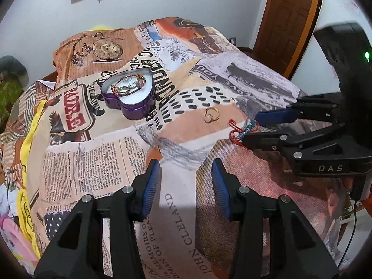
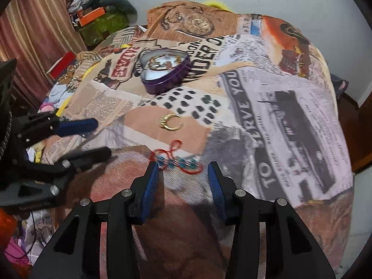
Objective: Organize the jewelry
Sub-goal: 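Move both open tools back to the gold ring and beaded bracelet, then grasp the gold ring with the left gripper while the right grasps the beaded bracelet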
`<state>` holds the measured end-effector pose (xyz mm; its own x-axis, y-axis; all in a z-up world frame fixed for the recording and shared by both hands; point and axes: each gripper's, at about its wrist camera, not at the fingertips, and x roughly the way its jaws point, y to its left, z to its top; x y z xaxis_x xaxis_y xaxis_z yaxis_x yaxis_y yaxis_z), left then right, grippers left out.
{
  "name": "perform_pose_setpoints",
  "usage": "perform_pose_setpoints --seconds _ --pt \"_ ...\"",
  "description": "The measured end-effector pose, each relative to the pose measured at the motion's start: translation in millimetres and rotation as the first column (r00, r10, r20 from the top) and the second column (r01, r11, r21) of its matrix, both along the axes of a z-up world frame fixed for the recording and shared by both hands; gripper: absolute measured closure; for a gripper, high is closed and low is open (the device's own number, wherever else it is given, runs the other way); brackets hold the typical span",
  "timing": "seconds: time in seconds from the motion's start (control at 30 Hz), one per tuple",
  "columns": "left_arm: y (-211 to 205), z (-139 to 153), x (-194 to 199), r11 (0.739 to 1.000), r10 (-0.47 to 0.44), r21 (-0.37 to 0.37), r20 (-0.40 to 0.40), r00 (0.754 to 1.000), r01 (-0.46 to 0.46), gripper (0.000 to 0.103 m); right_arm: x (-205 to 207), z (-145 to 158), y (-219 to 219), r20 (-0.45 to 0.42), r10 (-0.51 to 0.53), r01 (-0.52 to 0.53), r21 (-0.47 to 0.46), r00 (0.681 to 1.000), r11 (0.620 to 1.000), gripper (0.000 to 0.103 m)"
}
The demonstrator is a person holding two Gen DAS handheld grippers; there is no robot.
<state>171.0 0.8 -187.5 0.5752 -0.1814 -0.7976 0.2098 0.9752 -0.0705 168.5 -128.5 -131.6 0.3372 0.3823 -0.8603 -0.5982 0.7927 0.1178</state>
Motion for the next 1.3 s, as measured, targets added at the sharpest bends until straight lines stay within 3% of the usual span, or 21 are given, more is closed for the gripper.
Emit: perform_pose_setpoints --seconds 0.17,0.27,0.4,0.53,0.63,0.73,1.0,1.3 --pt "-1 -1 0 1.000 0.000 0.015 0.011 1.000 0.000 0.057 -3 -4 11 0.026 0.030 -0.030 -0.005 0.999 1.000 0.050" --pt "1 -3 3 1.000 0.009 0.014 0.011 1.000 -0.009 0.057 -8 -7 19 0.072 0.055 -0.052 -0.045 0.996 0.998 0.050" --pt "5 -5 8 1.000 0.026 0.009 0.006 1.000 -0.026 0.057 -4 -8 19 0.071 0.061 -0.058 -0.037 0.996 0.998 0.050" --pt "8 -4 13 0.999 0.034 -0.009 0.005 0.999 -0.034 0.057 -2 -10 19 0.074 0.070 -0.068 -0.021 0.995 0.997 0.063" --pt "6 -3 16 0.999 0.030 -0.011 0.004 1.000 -0.030 0.057 -3 -11 21 0.072 0.088 -0.087 -0.015 0.994 0.996 0.081" --pt "2 -2 18 1.000 0.020 -0.002 0.010 1.000 -0.020 0.057 -4 -12 23 0.077 0.099 -0.098 -0.014 0.992 0.995 0.093" --pt "-9 1 26 1.000 -0.008 -0.012 0.011 1.000 0.008 0.057 -6 -7 11 0.097 0.082 -0.083 0.006 0.992 0.997 0.100" --pt "-20 -2 47 0.997 -0.045 -0.061 -0.020 0.999 0.043 0.057 12 1 -35 0.113 -0.029 0.029 0.005 0.993 1.000 0.100"
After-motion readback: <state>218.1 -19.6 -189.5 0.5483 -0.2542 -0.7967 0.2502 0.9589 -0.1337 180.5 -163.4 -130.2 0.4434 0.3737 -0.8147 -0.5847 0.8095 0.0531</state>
